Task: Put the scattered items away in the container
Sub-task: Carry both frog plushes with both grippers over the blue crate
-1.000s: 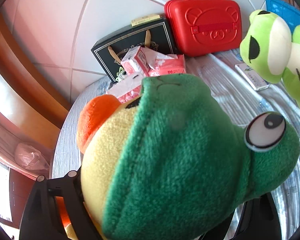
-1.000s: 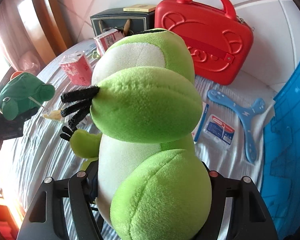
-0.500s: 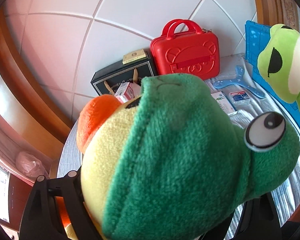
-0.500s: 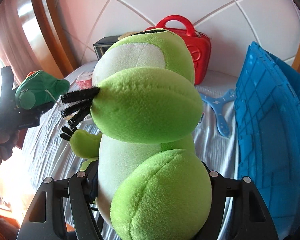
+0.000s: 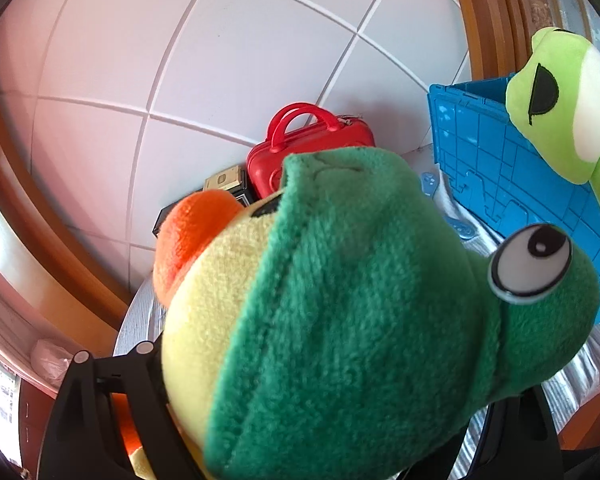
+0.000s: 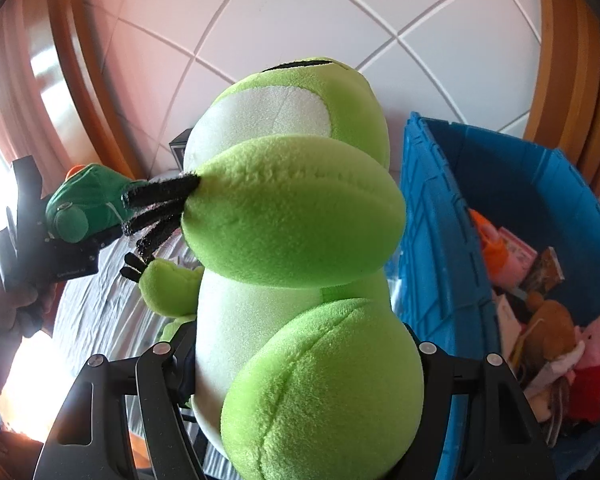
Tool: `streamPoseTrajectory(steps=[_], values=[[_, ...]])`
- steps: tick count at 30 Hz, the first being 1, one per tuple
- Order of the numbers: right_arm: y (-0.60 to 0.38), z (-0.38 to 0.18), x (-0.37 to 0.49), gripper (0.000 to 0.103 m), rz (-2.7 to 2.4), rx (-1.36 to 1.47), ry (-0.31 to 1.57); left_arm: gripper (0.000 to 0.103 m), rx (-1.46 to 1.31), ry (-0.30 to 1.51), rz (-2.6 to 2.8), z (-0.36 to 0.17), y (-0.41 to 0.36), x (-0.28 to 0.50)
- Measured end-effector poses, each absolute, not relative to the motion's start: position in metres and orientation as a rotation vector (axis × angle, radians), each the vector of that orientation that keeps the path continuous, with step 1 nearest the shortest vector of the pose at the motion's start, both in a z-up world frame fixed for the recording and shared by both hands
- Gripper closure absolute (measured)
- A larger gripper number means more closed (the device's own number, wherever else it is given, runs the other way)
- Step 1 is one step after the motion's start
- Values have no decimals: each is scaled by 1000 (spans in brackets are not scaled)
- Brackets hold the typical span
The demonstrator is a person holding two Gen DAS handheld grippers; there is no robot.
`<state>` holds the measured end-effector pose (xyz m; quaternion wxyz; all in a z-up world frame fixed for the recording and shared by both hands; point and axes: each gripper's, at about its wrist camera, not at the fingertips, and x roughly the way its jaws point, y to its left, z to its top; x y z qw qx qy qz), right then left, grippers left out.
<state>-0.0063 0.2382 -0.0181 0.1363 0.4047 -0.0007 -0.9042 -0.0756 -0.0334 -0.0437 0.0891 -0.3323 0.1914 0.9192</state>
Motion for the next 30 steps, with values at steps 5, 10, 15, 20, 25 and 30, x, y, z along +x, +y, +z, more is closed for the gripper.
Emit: streamPoseTrajectory(steps=[5, 10, 15, 20, 25, 30], values=[[277, 5, 3, 33, -2658, 1117, -15, 15, -953, 573, 2710, -27, 5, -74], [313, 22, 13, 33, -2700, 1078, -44, 15, -892, 609, 2692, -10, 46, -75], [351, 33, 27, 33, -2747, 1054, -77, 15, -821, 645, 2662, 7, 92, -82], [394, 43, 38, 32, -2797, 1038, -108, 15, -765, 660, 2630, 23, 136, -86], [435, 45, 48, 32, -2842, 1036, -151, 15, -709, 681, 2588, 39, 184, -90], [469, 44, 59, 32, -2879, 1036, -197, 15, -671, 696, 2534, 51, 230, -98]])
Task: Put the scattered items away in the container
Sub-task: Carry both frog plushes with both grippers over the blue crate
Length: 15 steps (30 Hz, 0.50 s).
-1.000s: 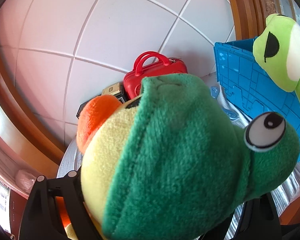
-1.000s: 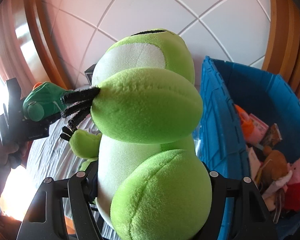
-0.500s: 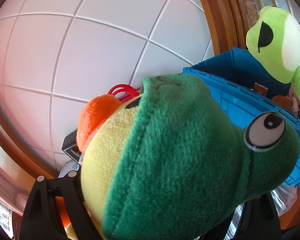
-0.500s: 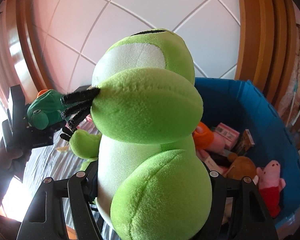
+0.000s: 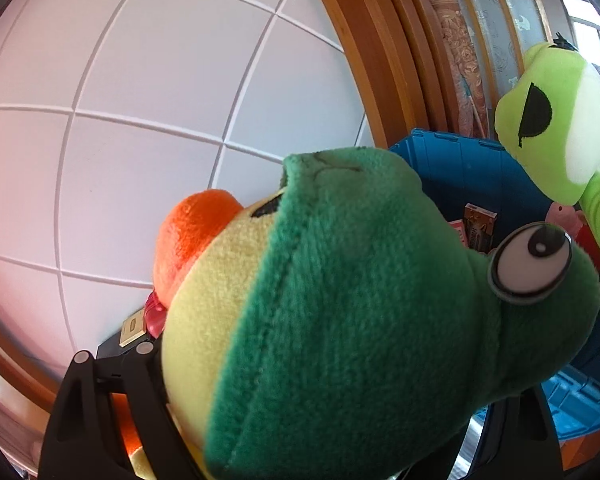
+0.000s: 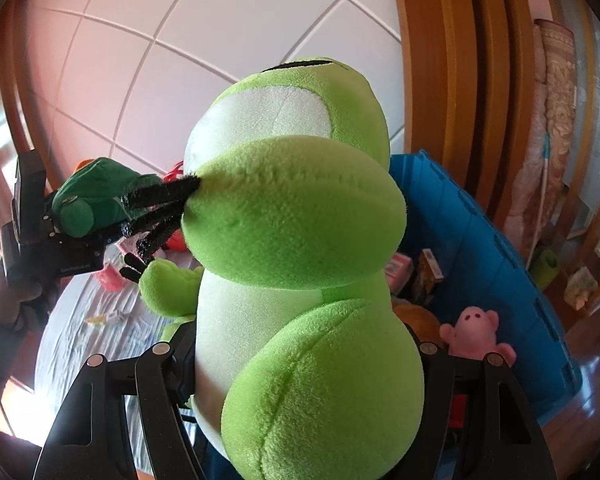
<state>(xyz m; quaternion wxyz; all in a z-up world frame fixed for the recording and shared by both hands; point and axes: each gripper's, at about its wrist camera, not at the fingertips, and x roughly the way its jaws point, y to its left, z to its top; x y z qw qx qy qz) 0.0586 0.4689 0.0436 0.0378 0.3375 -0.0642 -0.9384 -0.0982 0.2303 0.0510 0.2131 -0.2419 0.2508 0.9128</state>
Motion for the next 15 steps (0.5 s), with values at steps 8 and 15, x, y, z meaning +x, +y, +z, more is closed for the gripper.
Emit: streamPoseTrajectory(steps=[8, 15], values=[[509, 34, 59, 32, -2917, 1050, -264, 15, -610, 737, 2465, 71, 304, -108], [534, 23, 60, 32, -2917, 1050, -315, 15, -564, 781, 2408, 80, 357, -117]])
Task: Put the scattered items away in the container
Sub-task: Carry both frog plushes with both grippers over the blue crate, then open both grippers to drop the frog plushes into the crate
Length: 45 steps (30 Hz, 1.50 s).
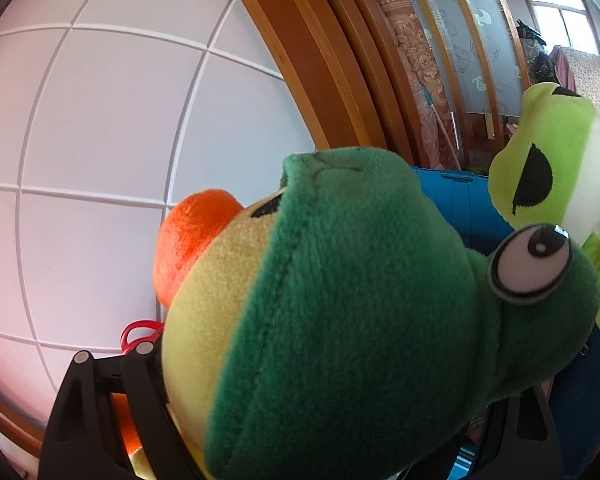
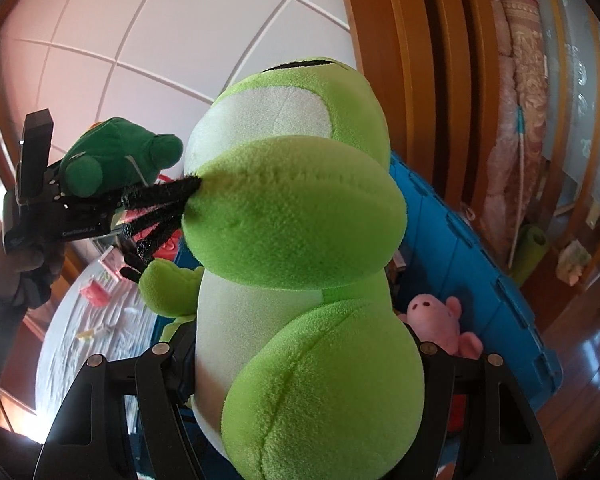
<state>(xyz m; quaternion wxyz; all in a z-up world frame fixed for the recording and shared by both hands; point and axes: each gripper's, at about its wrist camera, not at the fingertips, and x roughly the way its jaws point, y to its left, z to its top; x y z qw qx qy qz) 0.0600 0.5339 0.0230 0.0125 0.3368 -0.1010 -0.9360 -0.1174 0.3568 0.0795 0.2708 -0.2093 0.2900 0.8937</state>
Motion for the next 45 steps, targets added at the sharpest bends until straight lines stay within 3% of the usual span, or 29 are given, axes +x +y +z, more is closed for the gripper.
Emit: streamPoseTrajectory(steps=[12, 25, 27, 29, 45], values=[[546, 3, 63, 32, -2851, 1118, -357, 15, -536, 830, 2325, 72, 433, -144], [561, -8, 40, 31, -2817, 1176, -364, 15, -518, 813, 2294, 76, 447, -166], [561, -7, 38, 25, -2819, 1164, -360, 8, -532, 725, 2301, 83, 453, -174], [563, -5, 35, 0, -2820, 1132, -358, 0, -578, 630, 2306, 93, 456, -184], [552, -4, 22, 0, -2753, 1118, -327, 0, -708, 550, 2239, 79, 444, -197]])
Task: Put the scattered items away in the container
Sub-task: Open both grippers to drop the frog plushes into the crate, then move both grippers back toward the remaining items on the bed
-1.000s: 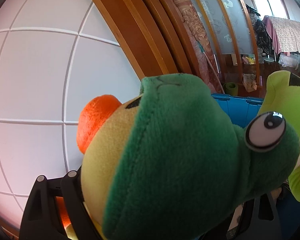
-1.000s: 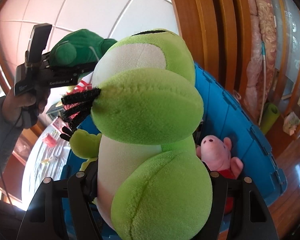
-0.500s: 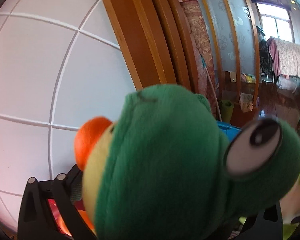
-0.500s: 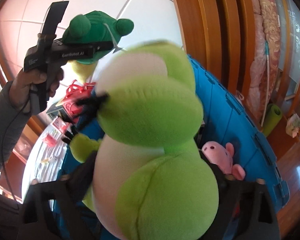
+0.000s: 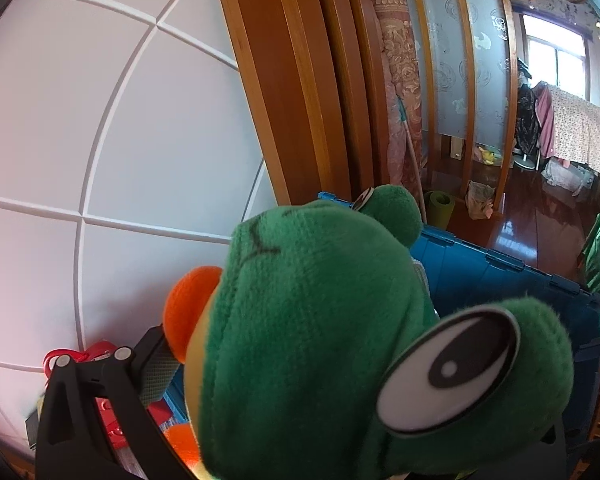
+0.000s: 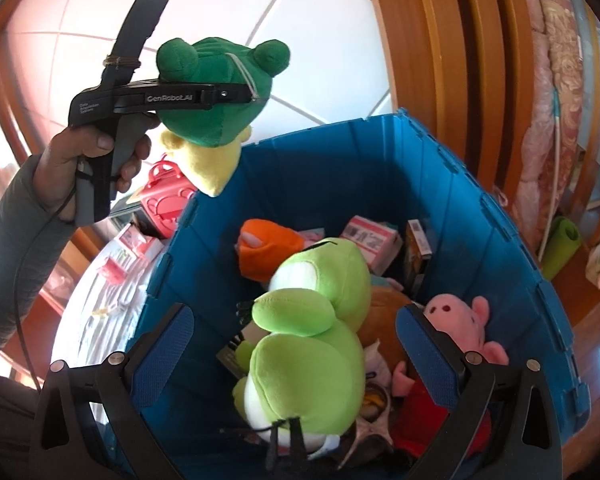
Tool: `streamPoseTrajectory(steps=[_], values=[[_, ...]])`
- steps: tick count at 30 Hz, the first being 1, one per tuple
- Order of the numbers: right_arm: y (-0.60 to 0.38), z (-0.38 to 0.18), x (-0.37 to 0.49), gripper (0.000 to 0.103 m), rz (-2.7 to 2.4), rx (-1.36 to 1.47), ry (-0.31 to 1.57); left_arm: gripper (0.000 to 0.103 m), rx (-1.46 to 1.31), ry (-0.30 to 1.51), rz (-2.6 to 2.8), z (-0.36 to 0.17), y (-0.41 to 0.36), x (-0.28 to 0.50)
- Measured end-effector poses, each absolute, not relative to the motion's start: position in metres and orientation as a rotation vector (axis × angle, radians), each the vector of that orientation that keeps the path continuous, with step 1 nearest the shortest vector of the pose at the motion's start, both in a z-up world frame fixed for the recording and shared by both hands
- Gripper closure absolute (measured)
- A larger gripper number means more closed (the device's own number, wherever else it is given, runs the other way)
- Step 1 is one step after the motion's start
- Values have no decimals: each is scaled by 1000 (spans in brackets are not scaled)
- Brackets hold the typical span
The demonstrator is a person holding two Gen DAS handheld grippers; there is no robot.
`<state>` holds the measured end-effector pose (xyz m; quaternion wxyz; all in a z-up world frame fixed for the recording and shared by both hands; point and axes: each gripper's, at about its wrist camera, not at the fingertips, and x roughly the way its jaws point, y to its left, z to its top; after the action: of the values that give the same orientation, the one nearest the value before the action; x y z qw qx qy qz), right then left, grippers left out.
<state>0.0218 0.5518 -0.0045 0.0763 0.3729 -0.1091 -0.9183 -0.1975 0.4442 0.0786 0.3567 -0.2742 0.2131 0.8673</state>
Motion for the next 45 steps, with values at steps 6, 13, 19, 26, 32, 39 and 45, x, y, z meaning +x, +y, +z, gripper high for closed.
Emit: streamPoseTrajectory(steps=[6, 13, 19, 26, 32, 39, 45], values=[[552, -5, 24, 0, -2745, 1116, -342, 0, -763, 504, 2178, 81, 433, -199], [554, -7, 25, 0, -2741, 1114, -363, 0, -732, 680, 2201, 72, 444, -186], [555, -6, 26, 0, -2746, 1107, -372, 0, -744, 603, 2237, 81, 435, -194], [551, -6, 25, 0, -2736, 1102, -361, 0, -727, 624, 2264, 79, 430, -192], [543, -3, 25, 0, -2717, 1092, -340, 0, -754, 618, 2309, 72, 404, -189], [518, 4, 16, 0, -2666, 1051, -285, 0, -829, 620, 2381, 56, 346, -179], [469, 9, 3, 0, -2594, 1041, -200, 0, -882, 595, 2454, 40, 274, -163]])
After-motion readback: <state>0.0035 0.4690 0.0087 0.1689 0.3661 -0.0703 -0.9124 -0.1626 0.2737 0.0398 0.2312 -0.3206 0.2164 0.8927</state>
